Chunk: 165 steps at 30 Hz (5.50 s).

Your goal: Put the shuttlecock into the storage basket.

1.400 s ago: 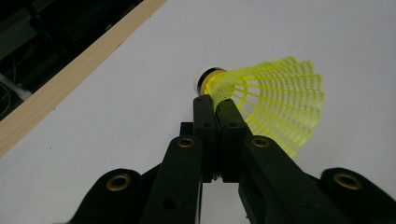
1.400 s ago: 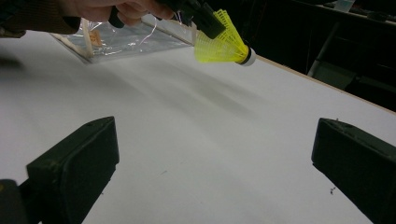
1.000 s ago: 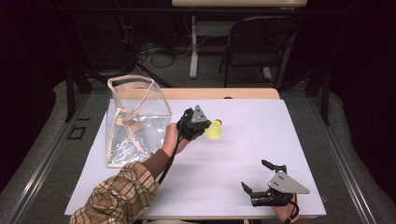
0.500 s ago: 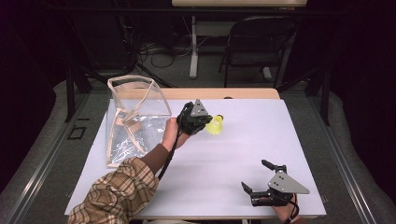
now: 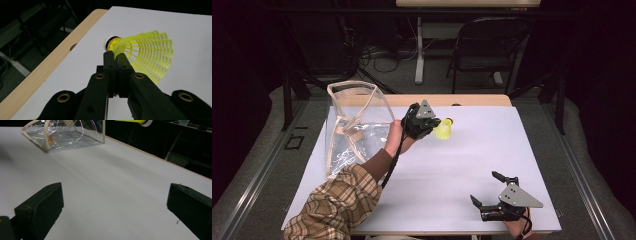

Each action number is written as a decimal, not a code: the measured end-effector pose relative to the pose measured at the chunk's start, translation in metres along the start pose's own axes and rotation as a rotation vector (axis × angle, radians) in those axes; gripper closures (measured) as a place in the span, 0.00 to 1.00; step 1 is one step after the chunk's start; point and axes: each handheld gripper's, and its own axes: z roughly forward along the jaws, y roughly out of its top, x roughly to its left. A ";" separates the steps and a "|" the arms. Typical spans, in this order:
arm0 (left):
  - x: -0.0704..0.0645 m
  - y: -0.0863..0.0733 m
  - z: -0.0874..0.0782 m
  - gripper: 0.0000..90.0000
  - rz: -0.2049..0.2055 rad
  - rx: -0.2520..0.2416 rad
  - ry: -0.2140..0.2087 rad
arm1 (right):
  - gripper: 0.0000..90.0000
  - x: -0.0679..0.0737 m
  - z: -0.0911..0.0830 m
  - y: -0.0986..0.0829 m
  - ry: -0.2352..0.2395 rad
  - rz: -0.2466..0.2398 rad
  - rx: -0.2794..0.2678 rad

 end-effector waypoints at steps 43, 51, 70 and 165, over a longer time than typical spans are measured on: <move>0.019 0.039 -0.023 0.99 0.020 -0.037 0.008 | 0.01 0.000 0.000 0.000 -0.001 -0.003 0.004; 0.022 0.044 -0.027 0.99 0.025 -0.041 0.017 | 0.01 0.000 -0.001 -0.001 -0.003 -0.006 0.000; 0.034 0.047 -0.040 0.99 0.013 -0.060 0.046 | 0.01 -0.001 -0.001 -0.001 -0.005 -0.010 0.002; 0.098 0.014 -0.117 0.99 -0.108 -0.096 0.249 | 0.01 -0.001 0.000 -0.001 -0.014 -0.006 0.014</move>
